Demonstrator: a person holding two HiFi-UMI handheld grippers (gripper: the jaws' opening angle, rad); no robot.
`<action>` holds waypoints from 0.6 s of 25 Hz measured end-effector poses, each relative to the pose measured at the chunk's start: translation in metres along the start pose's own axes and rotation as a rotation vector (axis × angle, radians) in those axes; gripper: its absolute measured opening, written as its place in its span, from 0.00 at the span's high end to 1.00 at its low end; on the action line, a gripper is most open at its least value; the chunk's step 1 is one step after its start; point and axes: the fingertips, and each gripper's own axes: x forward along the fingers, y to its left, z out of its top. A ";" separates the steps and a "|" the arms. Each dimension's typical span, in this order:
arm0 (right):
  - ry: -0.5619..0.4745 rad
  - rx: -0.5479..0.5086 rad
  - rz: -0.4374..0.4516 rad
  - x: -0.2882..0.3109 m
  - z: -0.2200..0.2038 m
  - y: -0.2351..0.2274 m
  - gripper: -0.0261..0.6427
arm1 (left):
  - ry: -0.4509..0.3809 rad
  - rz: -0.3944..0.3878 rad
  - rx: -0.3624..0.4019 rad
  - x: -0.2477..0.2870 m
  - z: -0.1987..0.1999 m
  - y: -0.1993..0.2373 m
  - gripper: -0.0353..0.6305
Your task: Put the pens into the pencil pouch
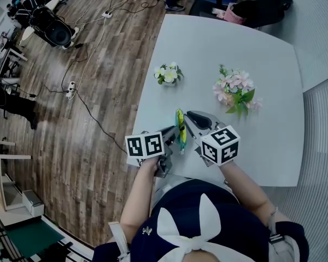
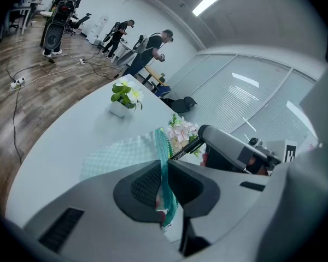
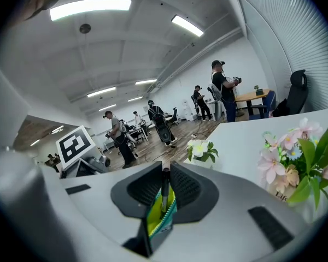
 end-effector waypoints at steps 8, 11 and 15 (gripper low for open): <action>0.059 -0.004 0.014 0.005 -0.021 0.001 0.89 | 0.004 0.000 0.000 0.000 0.000 0.000 0.87; 0.082 -0.001 0.019 0.007 -0.029 0.000 0.88 | 0.004 -0.001 0.000 0.001 0.000 -0.001 0.87; 0.117 0.019 0.045 0.008 -0.041 0.001 0.88 | 0.007 0.001 0.002 0.003 0.000 0.000 0.87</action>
